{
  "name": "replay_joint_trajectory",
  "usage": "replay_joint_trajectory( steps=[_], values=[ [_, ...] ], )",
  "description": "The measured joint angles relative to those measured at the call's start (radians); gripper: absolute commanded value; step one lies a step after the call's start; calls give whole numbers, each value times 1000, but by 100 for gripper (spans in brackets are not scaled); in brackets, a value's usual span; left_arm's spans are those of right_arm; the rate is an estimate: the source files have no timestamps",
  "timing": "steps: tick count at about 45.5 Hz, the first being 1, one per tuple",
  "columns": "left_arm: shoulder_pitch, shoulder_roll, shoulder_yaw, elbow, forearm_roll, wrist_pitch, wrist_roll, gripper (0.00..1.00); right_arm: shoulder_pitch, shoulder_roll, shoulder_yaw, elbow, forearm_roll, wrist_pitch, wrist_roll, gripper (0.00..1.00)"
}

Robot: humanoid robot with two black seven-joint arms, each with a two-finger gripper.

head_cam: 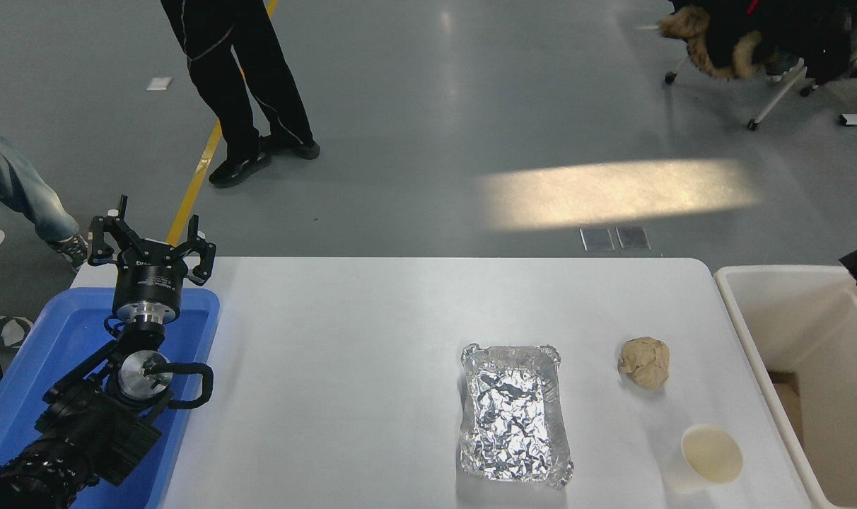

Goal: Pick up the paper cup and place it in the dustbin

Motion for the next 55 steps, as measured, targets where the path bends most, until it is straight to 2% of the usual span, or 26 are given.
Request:
replay_joint_trajectory(
  steps=[5,12,22,33,43,55],
  values=[
    [0,0,0,0,0,0,0,99,188,-40,-112,241,-49,-6,1,99],
    [-1,0,1,0,1,-1,0,99,424,-6,-305,499,-86,-6,2,100],
    [1,1,1,0,1,-1,0,99,745,120,-474,859,-108,21,3,100],
    [1,1,0,0,-1,-1,0,99,1047,277,-514,1201,-114,71,3,100],
    [2,0,0,0,-2,0,-1,99,1266,338,-469,1360,-108,221,1,100],
    [3,0,-1,0,-2,0,-2,99,1446,357,-413,1427,-83,439,-1,100]
  ],
)
